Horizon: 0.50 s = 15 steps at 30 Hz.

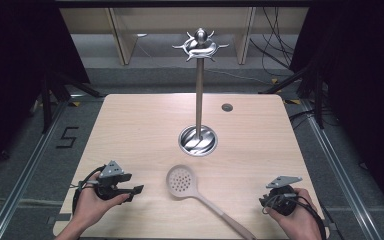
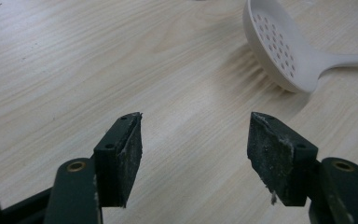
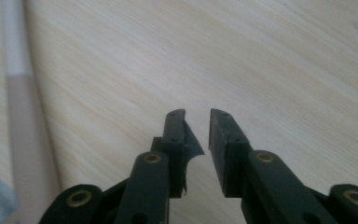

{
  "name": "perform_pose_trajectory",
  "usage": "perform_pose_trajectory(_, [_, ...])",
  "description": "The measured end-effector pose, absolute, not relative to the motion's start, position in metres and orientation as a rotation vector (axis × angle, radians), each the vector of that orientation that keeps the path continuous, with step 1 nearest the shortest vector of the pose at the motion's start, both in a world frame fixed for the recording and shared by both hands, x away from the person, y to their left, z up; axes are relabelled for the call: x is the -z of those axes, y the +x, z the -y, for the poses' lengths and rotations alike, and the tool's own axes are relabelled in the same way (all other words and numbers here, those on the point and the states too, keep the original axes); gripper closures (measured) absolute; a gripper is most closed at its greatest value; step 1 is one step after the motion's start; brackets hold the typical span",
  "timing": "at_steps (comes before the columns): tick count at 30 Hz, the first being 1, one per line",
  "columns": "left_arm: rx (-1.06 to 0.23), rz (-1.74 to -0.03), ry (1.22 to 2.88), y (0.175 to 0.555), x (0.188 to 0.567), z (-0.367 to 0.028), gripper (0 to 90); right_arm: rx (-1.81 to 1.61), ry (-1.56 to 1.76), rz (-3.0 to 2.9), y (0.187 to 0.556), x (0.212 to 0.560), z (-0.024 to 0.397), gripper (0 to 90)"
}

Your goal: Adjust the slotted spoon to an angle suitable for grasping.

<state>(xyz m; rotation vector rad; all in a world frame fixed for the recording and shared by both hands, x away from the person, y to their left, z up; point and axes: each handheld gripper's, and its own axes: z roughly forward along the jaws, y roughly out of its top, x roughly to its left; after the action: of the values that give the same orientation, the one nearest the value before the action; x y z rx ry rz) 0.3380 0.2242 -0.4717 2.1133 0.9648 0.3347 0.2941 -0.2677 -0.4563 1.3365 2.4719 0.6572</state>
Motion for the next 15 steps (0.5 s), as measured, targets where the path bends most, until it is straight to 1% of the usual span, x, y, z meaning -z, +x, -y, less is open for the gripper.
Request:
perform_pose_trajectory(3, [-0.318, -0.972, 2.104, 0.337, 0.471, -0.223, 35.1, -0.664, 1.328, -2.513, 0.290, 0.450, 0.259, 89.5])
perform_pose_trajectory(8, [-0.318, -0.971, 2.103, 0.336, 0.471, -0.223, 35.1, -0.670, 1.297, -2.590, 0.285, 0.442, 0.240, 90.0])
perform_pose_trajectory(9, [-0.336, -0.958, 2.112, 0.337, 0.471, -0.224, 35.1, -0.671, 1.290, -2.623, 0.283, 0.440, 0.231, 90.0])
perform_pose_trajectory(10, [-0.320, -0.964, 2.113, 0.336, 0.471, -0.224, 35.1, -0.671, 1.261, -2.649, 0.282, 0.440, 0.226, 90.0])
perform_pose_trajectory(15, [-0.319, -0.969, 2.104, 0.336, 0.471, -0.224, 35.1, -0.654, 1.253, -2.720, 0.279, 0.439, 0.214, 90.0])
